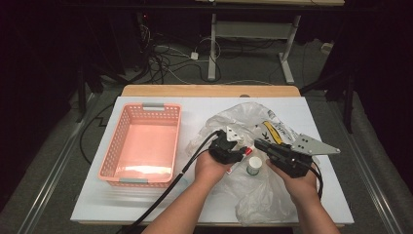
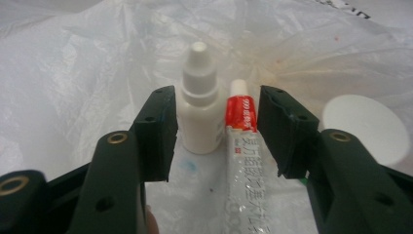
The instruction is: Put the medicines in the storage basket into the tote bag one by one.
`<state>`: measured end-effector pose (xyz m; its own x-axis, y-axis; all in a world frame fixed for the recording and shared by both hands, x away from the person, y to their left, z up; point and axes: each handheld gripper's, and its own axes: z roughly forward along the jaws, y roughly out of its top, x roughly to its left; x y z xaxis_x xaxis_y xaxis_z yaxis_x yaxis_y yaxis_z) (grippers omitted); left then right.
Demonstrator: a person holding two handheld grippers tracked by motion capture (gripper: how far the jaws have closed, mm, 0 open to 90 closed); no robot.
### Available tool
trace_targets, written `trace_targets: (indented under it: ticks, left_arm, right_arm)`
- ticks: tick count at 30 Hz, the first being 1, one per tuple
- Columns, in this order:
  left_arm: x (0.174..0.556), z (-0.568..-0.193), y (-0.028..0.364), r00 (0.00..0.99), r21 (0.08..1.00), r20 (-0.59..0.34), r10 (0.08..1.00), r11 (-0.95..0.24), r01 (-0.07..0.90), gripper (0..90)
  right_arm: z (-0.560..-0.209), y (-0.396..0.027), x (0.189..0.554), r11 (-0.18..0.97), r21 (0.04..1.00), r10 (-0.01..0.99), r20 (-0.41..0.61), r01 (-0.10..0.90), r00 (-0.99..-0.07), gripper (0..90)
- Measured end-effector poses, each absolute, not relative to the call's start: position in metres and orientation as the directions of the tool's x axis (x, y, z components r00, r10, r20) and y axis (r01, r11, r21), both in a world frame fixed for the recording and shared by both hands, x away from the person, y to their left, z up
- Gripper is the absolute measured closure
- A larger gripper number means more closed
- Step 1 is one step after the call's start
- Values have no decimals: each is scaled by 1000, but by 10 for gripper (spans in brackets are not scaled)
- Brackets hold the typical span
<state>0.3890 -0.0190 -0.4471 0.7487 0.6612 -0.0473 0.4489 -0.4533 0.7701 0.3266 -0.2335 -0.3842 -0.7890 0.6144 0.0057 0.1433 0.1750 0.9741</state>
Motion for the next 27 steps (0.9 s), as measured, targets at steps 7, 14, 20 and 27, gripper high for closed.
trace_targets:
  ticks: [7,14,20,27]
  left_arm:
    - [365,-449,-8,780,766,-89,619,-458,451,387]
    - [329,-453,10,808,795,-127,576,-428,430,310]
    - [309,-458,30,810,791,-151,567,-422,443,214]
    - [290,-466,52,806,782,-130,577,-440,441,84]
  right_arm:
    - [-384,-234,326,175,974,614,6,144,-789,900]
    - [-385,-233,326,178,973,614,5,144,-789,900]
    - [-386,-231,325,190,970,614,1,149,-789,900]
    - [-387,-231,324,191,969,619,6,158,-785,900]
